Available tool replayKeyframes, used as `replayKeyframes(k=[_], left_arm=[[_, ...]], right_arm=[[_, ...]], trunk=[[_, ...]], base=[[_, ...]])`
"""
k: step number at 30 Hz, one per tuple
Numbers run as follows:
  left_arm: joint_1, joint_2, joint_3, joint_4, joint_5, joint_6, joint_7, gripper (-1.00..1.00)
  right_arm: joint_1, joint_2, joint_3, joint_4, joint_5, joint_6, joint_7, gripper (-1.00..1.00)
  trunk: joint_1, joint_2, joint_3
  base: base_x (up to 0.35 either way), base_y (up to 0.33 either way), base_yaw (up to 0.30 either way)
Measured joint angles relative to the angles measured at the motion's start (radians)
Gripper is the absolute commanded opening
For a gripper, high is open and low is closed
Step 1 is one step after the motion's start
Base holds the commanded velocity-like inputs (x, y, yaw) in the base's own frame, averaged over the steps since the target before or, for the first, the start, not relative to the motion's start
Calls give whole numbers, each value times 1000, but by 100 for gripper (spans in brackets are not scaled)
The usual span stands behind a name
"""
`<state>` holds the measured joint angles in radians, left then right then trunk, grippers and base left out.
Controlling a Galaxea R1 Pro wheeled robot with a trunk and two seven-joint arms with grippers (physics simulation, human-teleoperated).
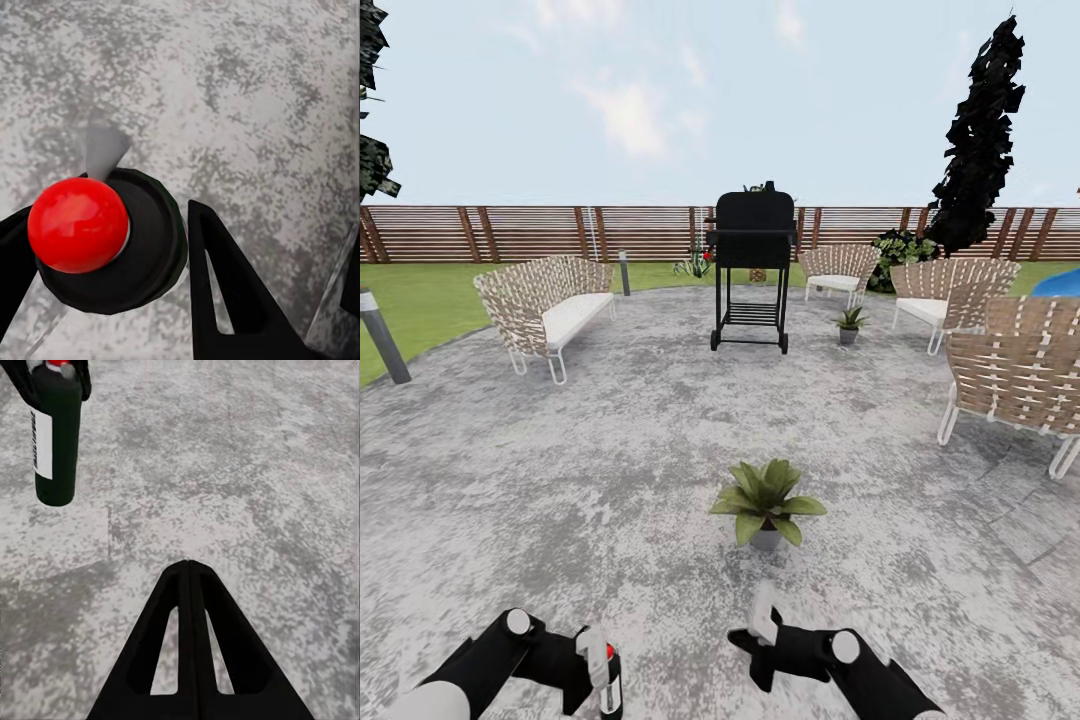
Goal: Pick up the pesticide atomizer in the garden and spray insectifuge to fully cover both potted plants in the garden.
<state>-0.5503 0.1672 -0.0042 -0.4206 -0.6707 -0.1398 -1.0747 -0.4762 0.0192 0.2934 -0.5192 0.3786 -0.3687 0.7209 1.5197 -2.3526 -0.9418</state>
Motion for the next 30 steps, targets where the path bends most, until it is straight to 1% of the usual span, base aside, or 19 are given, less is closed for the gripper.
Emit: replayKeyframes(k=[5, 7, 8, 9, 10, 11, 15, 16, 18, 21, 25, 30], left_arm=[[0, -12, -48, -35, -11, 2, -2, -100], [0, -14, -63, -46, -11, 3, -2, -100], [0, -19, -68, -53, -11, 2, -3, -100], [0, -44, -74, -64, -9, 0, -3, -100], [0, -67, -78, -66, -10, -4, -4, -100], [-1, -76, -90, -66, -12, -5, -4, -100], [-1, -86, -134, -92, -10, -6, -4, -100], [-1, -86, -140, -100, -10, -5, -5, -100], [-1, -92, -146, -109, -10, -5, -6, -100], [0, -115, -151, -113, -11, -4, -7, -100], [0, -139, -152, -115, -12, -1, -6, -100], [1, -156, -152, -115, -13, 0, 0, -100]], right_arm=[[0, 10, 3, -29, -2, 56, 4, -100], [0, 19, 3, -44, -2, 64, 9, -100], [0, 25, 4, -51, 0, 68, 20, -100], [0, 45, 4, -59, 16, 71, 49, -100], [0, 49, 4, -59, 21, 72, 53, -100], [0, 49, 4, -59, 22, 72, 53, -100], [0, 50, 4, -59, 23, 72, 54, -100], [0, 50, 4, -59, 23, 72, 54, -100], [0, 50, 4, -60, 23, 72, 53, -100], [0, 50, 4, -60, 23, 71, 54, -100], [0, 50, 4, -60, 22, 71, 54, -100], [0, 50, 4, -60, 21, 71, 54, -100]], trunk=[[0, 0, 0], [0, 0, 0], [0, 0, 0], [0, 0, 0], [0, 0, 0], [0, 0, 0], [0, 0, 0], [0, 0, 0], [0, 0, 0], [0, 0, 0], [0, 0, 0], [0, 0, 0]], base=[[0, 0, 0], [0, 0, 0], [0, 0, 0], [0, 0, 0], [0, 0, 0], [0, 0, 0], [0, 0, 0], [0, 0, 0], [0, 0, 0], [0, 0, 0], [0, 0, 0], [0, 0, 0]])
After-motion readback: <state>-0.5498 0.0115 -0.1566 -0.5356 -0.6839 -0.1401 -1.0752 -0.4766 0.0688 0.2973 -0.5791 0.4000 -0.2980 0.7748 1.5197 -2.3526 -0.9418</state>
